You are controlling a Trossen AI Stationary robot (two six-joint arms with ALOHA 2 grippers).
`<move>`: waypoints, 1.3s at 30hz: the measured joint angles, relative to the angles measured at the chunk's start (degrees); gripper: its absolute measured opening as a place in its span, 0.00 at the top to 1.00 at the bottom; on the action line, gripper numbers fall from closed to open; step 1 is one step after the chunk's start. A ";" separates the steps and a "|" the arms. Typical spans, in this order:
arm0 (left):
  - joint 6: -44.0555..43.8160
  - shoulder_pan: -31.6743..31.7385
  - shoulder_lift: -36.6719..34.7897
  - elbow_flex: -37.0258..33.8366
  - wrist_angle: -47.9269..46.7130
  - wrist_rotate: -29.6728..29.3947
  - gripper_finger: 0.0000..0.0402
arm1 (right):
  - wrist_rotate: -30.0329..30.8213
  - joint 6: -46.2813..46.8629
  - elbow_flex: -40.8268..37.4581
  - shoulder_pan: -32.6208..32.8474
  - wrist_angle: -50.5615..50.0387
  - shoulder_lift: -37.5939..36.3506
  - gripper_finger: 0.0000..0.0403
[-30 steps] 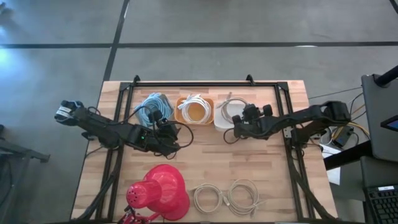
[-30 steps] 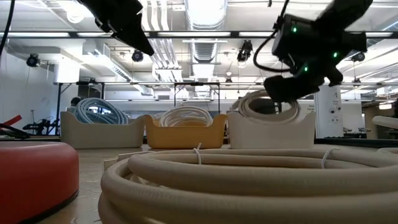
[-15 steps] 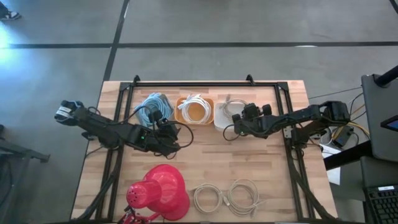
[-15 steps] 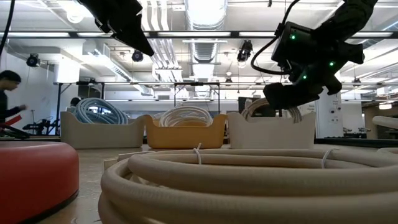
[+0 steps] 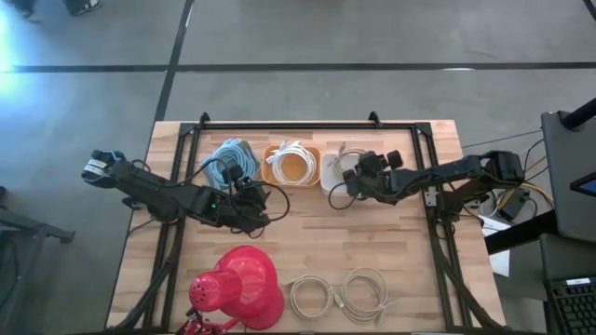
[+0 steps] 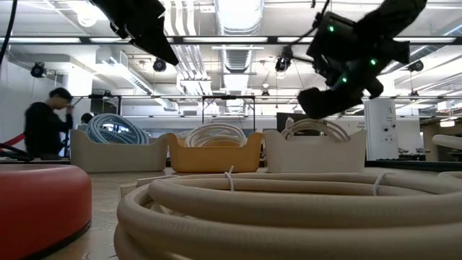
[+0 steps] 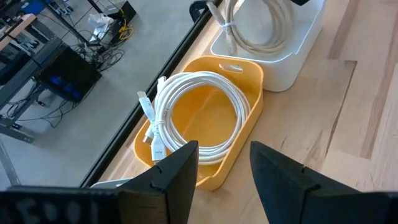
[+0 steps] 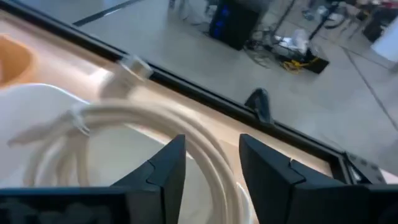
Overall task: Sort HDMI cables
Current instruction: Put the top light brown HDMI cable into the white bin, then put the left light brown HDMI cable into the white bin
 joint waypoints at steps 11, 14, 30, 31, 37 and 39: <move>0.00 0.00 0.00 -0.09 -0.02 0.02 0.56 | -16.81 -12.38 9.11 2.26 -0.34 -0.22 0.60; 0.00 -0.02 0.00 -0.09 -0.02 0.02 0.56 | -21.17 -14.05 10.96 4.58 -0.37 -0.22 0.61; -0.68 -0.02 0.00 -0.11 0.81 0.10 0.56 | -48.54 -17.46 20.83 21.07 -0.14 10.06 0.60; -0.84 -0.02 0.00 -0.11 0.83 0.11 0.56 | -49.96 -17.56 22.20 21.87 -0.34 11.85 0.60; -1.29 -0.02 0.00 -0.20 0.94 0.11 0.56 | -57.22 -20.46 33.13 24.87 -3.61 22.28 0.59; -1.36 -0.02 0.00 -0.21 1.02 0.11 0.56 | -60.26 -20.12 37.21 24.85 -8.09 25.16 0.59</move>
